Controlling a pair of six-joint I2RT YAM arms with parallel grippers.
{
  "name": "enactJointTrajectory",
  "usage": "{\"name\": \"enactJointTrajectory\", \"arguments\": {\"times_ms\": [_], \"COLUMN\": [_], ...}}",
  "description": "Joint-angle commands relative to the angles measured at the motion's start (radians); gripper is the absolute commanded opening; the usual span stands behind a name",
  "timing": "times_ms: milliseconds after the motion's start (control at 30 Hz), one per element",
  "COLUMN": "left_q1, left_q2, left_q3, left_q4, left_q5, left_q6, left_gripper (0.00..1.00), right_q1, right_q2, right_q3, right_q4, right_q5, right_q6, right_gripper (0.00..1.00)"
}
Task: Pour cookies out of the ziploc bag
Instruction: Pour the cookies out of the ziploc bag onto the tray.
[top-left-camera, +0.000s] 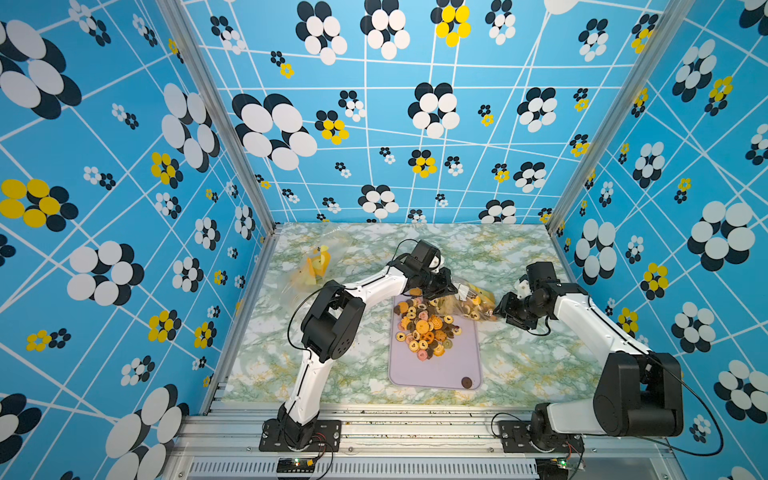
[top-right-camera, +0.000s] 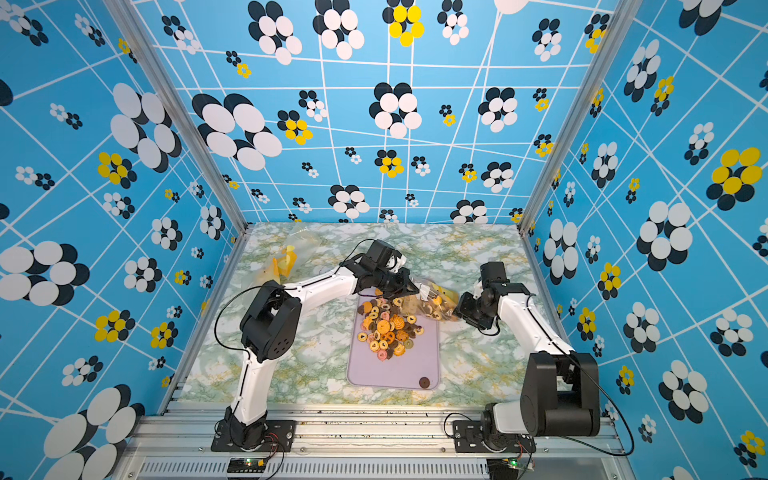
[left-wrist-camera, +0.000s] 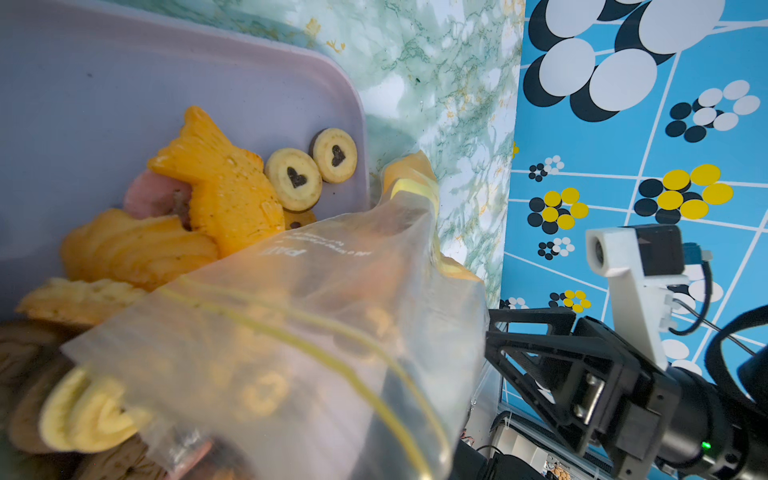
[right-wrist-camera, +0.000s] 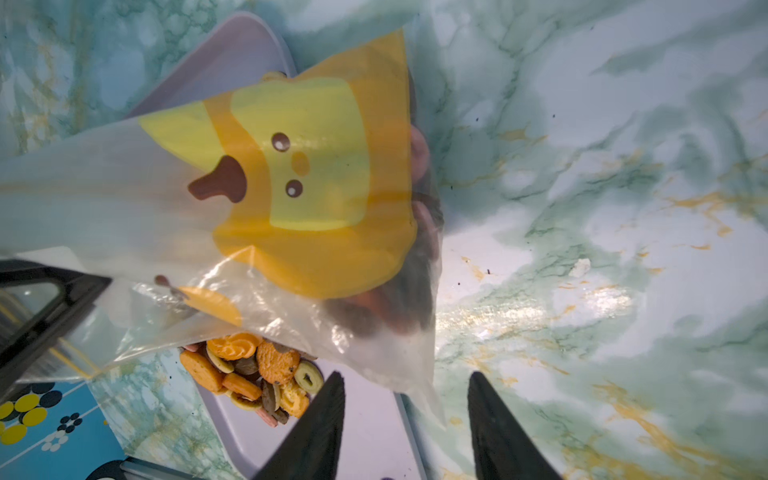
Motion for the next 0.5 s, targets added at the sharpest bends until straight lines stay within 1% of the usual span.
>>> {"name": "enactJointTrajectory", "arguments": {"times_ms": [0,33,100,200,267,333,433,467], "left_q1": [0.006,0.005,0.006,0.006,0.006,0.006,0.004,0.004], "left_q2": [0.017,0.017,0.017,0.021,0.021,0.022,0.022,0.022], "left_q3": [0.002,0.002,0.004,0.005,0.007,0.007,0.006,0.006], "left_q4": [0.015,0.015,0.018,0.025,0.026,0.028,0.03,0.03], "left_q5": [0.01,0.006,0.006,0.005,0.006,0.007,0.01,0.009], "left_q6": [-0.003,-0.003,-0.008,-0.012,-0.014,-0.014,-0.016,-0.015], "left_gripper": [0.0,0.0,0.0,0.0,0.0,0.0,0.0,0.0], "right_q1": [0.0,0.007,0.02,0.026,0.025,0.017,-0.005,-0.011], "right_q2": [0.048,0.058,0.074,0.059,0.023,-0.019,-0.052,-0.055], "right_q3": [0.002,0.011,0.032,0.044,0.045,0.036,0.017,0.011], "right_q4": [0.049,0.065,0.095,0.155,0.176,0.146,0.044,0.017], "right_q5": [-0.099,-0.126,-0.175,-0.28,-0.298,-0.234,-0.054,-0.02], "right_q6": [0.024,0.038,0.063,0.084,0.072,0.036,-0.02,-0.034], "right_gripper": [0.46,0.43,0.41,0.4,0.4,0.39,0.38,0.38]}}
